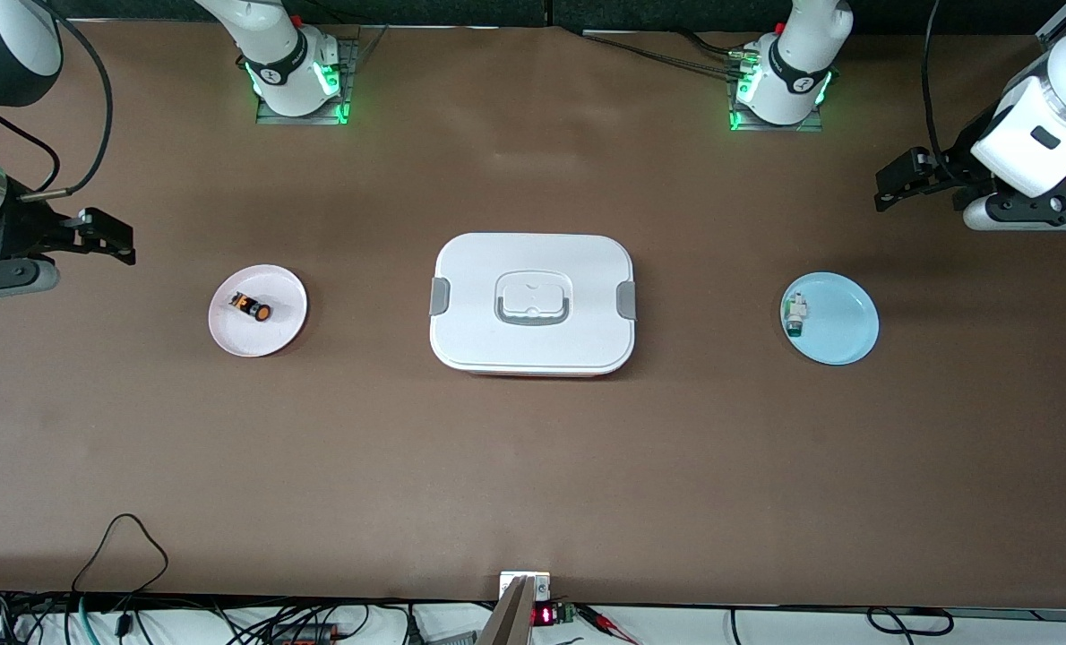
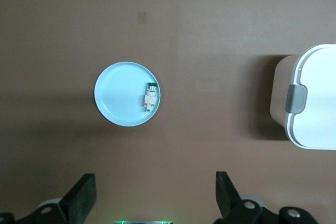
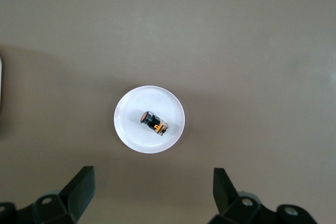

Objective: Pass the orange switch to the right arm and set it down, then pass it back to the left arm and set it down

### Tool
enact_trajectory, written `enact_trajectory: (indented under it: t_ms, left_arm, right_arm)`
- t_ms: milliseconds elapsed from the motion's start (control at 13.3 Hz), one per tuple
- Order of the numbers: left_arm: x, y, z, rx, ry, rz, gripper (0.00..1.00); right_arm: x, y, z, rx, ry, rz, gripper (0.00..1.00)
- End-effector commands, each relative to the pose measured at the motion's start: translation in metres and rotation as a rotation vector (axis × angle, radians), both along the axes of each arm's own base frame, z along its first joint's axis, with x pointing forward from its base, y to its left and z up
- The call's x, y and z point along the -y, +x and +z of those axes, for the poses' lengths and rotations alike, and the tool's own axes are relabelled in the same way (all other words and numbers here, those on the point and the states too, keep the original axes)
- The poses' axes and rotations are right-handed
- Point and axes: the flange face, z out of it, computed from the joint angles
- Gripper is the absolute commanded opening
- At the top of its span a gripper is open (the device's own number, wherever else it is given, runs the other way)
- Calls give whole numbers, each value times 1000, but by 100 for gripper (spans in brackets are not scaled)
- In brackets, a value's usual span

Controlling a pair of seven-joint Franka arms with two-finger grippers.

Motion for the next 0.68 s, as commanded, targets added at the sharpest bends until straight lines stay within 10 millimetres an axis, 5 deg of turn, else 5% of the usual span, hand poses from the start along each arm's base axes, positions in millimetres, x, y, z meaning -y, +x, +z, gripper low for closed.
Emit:
enact_trajectory:
  t_ms: [0,151,604]
  left_arm:
    - [-4,0,1,9,-8,-17,100]
    - [-5,0,0,7,-13,-15,100]
    - [-7,0,0,7,-11,-12,100]
  right_arm:
    - [3,-5,11,15,-26,-103,100]
    - [45,-8,15,21,-11,-176,100]
    - [64,-25,10,5,-12,-146,100]
